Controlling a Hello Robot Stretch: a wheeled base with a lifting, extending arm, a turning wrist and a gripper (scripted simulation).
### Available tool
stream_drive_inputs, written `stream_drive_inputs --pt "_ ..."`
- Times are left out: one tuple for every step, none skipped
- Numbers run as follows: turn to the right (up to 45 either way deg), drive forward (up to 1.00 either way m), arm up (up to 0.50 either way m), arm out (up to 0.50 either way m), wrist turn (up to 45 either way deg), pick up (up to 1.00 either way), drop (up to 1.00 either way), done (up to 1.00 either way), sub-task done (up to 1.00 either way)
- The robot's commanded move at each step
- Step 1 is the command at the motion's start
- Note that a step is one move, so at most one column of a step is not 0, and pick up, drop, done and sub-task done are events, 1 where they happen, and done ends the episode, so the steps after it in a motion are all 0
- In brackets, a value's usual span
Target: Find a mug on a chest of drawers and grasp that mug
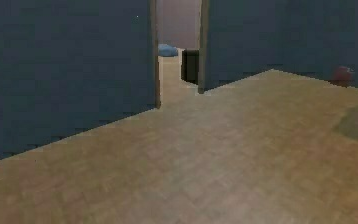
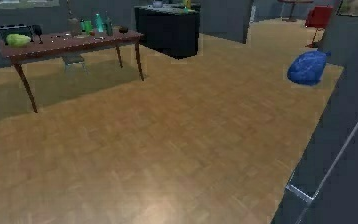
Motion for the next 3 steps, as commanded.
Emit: stream_drive_inputs --pt "0.0 1.00 0.00 0.00 0.0 0.00 0.00 0.00 0.00" --pt "3.0 0.00 0.00 0.00 0.0 0.00 0.00 0.00 0.00" --pt "0.0 1.00 0.00 0.00 0.0 0.00 0.00 0.00 0.00"
